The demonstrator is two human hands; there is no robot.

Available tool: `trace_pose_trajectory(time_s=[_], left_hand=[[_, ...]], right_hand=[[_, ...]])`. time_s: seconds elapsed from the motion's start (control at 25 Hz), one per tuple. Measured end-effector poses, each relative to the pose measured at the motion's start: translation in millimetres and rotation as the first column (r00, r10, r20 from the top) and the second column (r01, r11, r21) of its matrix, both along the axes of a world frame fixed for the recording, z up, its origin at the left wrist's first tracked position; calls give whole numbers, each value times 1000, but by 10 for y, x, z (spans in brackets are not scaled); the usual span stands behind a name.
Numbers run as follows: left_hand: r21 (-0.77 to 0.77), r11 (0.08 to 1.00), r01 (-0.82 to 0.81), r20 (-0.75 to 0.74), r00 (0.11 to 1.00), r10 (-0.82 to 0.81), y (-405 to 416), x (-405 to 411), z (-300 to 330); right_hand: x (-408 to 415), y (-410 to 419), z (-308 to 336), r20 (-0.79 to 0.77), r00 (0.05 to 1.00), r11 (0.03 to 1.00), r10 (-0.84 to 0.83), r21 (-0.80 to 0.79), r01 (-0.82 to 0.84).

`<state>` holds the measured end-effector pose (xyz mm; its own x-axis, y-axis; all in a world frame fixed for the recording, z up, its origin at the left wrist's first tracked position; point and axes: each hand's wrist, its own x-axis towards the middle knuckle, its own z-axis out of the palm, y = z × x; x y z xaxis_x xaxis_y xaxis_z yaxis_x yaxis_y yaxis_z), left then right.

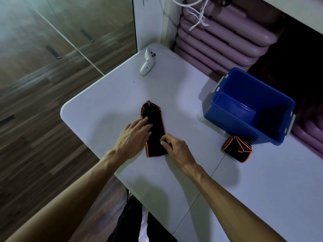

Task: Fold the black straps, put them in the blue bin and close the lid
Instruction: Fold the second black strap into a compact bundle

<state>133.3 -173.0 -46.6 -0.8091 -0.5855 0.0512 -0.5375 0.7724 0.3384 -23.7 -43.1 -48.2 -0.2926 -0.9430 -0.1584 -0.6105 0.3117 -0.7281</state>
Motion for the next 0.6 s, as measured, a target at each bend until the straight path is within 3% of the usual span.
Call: trace_pose_trajectory(time_s=[0.12,0.32,0.52,0.6], left_hand=[[35,993,112,-160,982,-105,446,272,31],[19,996,91,-132,987,-87,573,251,-127],[50,991,127,-166,979,-117,463,234,-120],[82,986,142,-158,979,-128,421,226,-87]], right_hand=[[-6,-7,45,-8,1000,1000,-3,-4,3],[-37,33,12,-14,1000,1000,14,-23,-15],[-233,169,-36,-152,944,955,292,101,-279],[-257,159,-27,-105,949,953,298,87,-290]])
